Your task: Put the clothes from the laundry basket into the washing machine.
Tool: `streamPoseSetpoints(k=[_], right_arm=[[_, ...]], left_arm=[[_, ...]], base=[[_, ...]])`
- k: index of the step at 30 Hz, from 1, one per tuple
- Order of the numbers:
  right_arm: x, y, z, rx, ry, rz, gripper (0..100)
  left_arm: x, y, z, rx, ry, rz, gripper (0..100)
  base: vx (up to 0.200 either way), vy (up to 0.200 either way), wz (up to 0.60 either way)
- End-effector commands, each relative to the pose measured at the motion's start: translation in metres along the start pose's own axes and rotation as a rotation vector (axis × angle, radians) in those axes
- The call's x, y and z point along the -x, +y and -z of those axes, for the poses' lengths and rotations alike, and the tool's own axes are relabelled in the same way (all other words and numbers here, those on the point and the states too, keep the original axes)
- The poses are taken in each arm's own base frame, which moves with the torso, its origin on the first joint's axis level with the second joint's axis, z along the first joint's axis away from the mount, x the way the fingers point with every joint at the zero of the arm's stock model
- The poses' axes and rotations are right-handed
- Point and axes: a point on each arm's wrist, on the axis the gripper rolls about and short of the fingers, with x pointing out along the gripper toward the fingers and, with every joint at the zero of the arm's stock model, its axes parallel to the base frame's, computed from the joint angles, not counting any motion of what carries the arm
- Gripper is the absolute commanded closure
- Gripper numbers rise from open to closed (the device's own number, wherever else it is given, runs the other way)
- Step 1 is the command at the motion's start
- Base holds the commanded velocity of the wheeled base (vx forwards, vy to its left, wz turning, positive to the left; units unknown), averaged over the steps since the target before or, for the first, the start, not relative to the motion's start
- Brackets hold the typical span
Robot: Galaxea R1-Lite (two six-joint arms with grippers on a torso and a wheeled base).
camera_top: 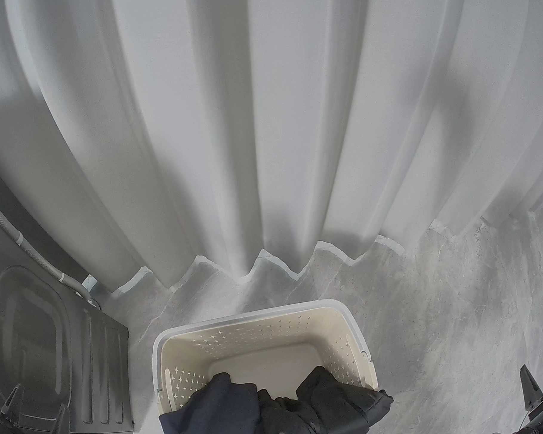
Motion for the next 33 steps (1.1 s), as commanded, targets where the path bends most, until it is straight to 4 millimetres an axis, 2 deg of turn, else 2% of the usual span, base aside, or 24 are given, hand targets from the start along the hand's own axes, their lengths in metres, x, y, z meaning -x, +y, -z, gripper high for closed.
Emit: streamPoseSetpoints(k=[1,5,8,20,23,33], right_arm=[[-0.0009,0.0,0.005,0.0,0.012,-0.001,0],[-0.0009,0.0,0.005,0.0,0.012,-0.001,0],[-0.0009,0.0,0.005,0.0,0.012,-0.001,0],[-0.0009,0.0,0.005,0.0,0.012,-0.001,0],[-0.0009,0.0,0.005,0.0,0.012,-0.001,0],[-0.0009,0.0,0.005,0.0,0.012,-0.001,0]], left_arm=[[-0.0003,0.0002,0.0048,0.0,0.004,-0.001,0],[-0.0003,0.0002,0.0048,0.0,0.004,-0.001,0],[-0.0003,0.0002,0.0048,0.0,0.004,-0.001,0],[-0.0003,0.0002,0.0048,0.0,0.004,-0.001,0],[-0.0003,0.0002,0.0048,0.0,0.004,-0.001,0],[-0.0003,0.0002,0.0048,0.002,0.004,-0.001,0]], base=[[0.0,0.0,0.0],[0.0,0.0,0.0],[0.2,0.0,0.0],[0.0,0.0,0.0],[0.2,0.0,0.0],[0.0,0.0,0.0]])
